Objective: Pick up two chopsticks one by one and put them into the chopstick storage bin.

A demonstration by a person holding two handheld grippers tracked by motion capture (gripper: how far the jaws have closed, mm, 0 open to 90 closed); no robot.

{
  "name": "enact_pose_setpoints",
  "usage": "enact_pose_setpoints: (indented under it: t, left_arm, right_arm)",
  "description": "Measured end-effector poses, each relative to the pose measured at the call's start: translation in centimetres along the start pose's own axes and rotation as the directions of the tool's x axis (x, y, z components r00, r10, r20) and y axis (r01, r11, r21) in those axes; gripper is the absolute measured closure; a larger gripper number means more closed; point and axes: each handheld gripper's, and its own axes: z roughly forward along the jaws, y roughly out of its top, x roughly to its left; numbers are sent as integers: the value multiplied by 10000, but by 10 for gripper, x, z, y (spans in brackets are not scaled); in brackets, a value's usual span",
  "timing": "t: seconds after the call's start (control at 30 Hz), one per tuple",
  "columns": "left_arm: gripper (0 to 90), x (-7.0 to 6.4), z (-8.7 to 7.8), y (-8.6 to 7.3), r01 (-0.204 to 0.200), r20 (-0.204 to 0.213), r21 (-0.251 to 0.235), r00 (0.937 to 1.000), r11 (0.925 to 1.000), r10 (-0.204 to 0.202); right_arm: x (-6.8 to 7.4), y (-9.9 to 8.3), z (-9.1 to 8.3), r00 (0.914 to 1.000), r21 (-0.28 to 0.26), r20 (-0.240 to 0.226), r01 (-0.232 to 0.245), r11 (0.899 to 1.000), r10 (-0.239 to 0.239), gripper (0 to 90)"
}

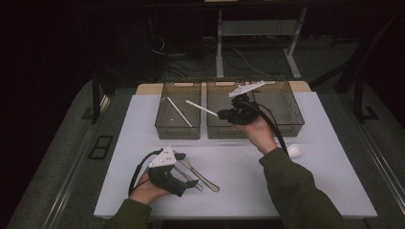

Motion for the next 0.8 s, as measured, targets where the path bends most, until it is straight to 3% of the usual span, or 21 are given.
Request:
enact_pose_setpoints:
  t: [0.47,0.8]
  left_arm:
    - [0,1,-1,0,-100,54,8,9999,9999,100]
    - [0,0,-1,1,-77,95,-59,9999,10000,77]
  right_arm:
    - [4,31,49,9996,554,267,53,9985,-68,851]
    - [2,40,93,9987,983,454,-282,9948,238,851]
